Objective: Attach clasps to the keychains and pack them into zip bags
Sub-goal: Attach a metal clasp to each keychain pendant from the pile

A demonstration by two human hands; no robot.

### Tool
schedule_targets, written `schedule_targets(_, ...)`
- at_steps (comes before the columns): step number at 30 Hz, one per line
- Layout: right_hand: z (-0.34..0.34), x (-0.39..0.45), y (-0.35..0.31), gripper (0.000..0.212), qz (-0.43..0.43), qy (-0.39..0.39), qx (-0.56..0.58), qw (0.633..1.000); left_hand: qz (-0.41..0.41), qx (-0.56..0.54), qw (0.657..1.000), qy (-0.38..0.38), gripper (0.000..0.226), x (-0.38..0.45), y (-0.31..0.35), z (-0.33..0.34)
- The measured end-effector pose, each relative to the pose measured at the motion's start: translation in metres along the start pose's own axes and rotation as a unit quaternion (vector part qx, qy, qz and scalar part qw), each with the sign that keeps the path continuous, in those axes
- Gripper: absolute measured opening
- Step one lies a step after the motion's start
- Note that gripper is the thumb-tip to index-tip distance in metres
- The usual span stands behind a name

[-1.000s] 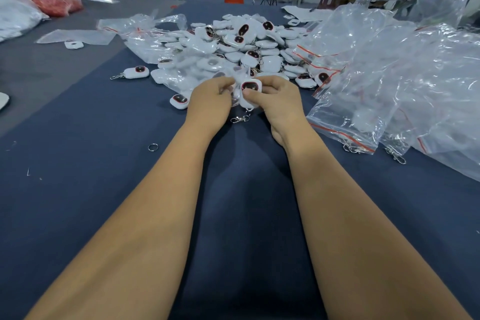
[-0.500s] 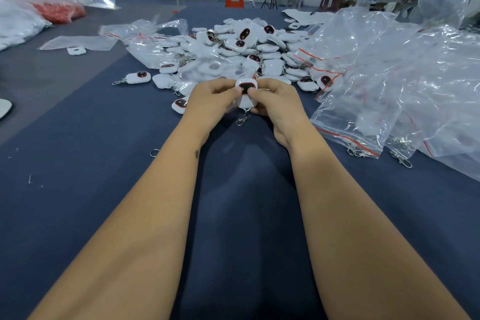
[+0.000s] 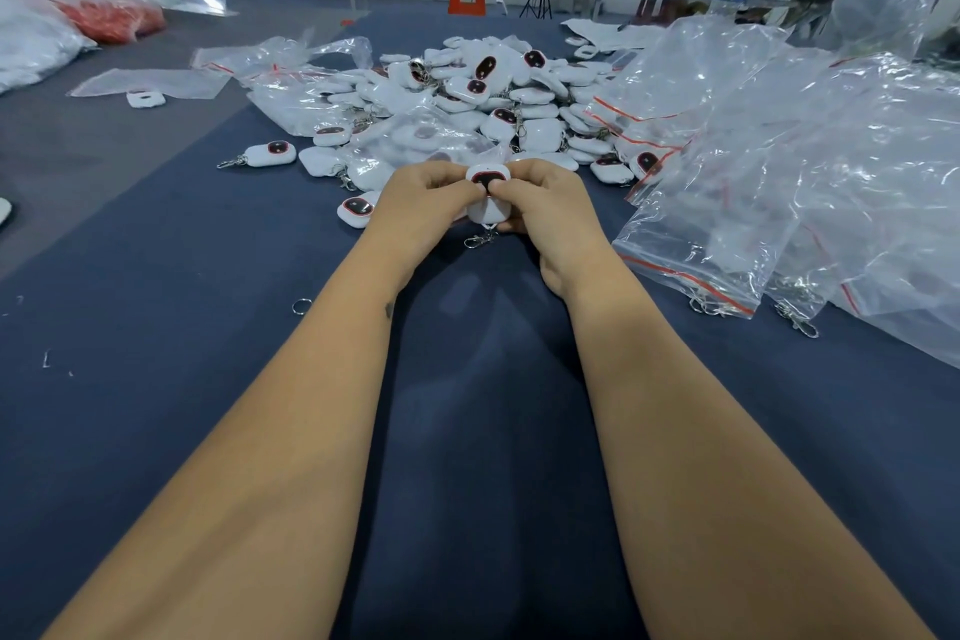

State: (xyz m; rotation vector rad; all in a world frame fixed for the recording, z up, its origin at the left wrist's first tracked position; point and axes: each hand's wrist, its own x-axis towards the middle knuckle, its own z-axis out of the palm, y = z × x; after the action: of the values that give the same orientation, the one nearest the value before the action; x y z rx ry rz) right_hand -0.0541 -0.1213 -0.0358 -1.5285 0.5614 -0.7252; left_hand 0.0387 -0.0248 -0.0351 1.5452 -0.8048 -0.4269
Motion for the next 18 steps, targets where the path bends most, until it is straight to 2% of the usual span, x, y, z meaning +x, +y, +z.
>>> schedule_targets(6, -0.0001, -0.0004, 0.0014, 0.013, -0.011, -0.015, 0.017, 1.000, -0.002, -0.023, 1.000, 0.010, 0.019, -0.0006, 0.0009, -0.0004)
schedule_targets(10, -0.0007, -0.0029, 0.0032, 0.033, -0.023, -0.028, 0.018, 0.999, 0.000, -0.012, 1.000, 0.014, 0.016, 0.0001, -0.0004, -0.0007)
schedule_targets(18, -0.0012, -0.0033, 0.0011, 0.032, -0.010, -0.008, 0.028, 1.000, 0.002, -0.003, 1.000, 0.007, 0.012, 0.0005, -0.0014, -0.0008)
